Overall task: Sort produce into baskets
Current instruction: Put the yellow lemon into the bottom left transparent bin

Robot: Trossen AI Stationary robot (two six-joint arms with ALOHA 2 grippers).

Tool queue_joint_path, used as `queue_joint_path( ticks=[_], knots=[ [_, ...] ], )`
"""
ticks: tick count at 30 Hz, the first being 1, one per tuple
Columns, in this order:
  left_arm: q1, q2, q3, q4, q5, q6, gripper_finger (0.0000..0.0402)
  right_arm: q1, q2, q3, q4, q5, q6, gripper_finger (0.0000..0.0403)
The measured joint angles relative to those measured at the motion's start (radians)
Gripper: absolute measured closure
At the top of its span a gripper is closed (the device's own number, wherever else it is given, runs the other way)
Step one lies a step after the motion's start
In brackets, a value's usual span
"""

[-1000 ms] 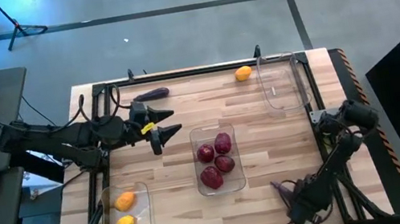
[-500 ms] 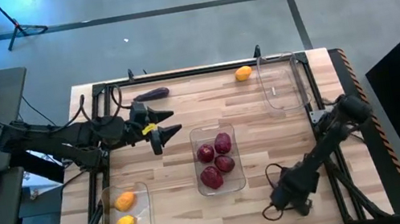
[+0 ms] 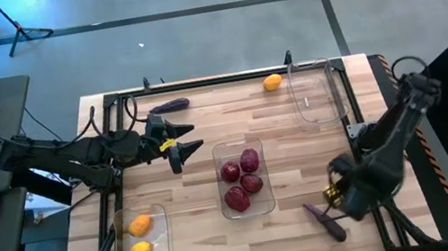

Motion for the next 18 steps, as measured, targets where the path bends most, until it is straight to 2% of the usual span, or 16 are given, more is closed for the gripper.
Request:
queue_joint_path(
  ticks=[2, 5, 10, 14, 18],
  knots=[
    [0.0, 0.0, 0.0, 0.0, 0.0, -0.012, 0.0087, 0.026, -0.046, -0.037, 0.037, 0.039, 0.088, 0.0296],
    [0.0, 0.0, 0.0, 0.0, 0.001, -0.019, 0.0087, 0.05, -0.092, -0.139, 0.153, 0.034, 0.171, 0.0225],
    [0.0, 0.0, 0.0, 0.0, 0.008, -0.022, 0.0087, 0.023, -0.129, -0.297, 0.282, -0.017, 0.181, 0.0115],
    [0.0, 0.0, 0.0, 0.001, 0.008, -0.022, 0.0087, -0.016, -0.137, -0.336, 0.348, -0.024, 0.087, 0.007],
    [0.0, 0.0, 0.001, 0.001, 0.009, -0.046, 0.0087, -0.044, -0.134, -0.371, 0.439, -0.03, 0.019, 0.006]
  ],
)
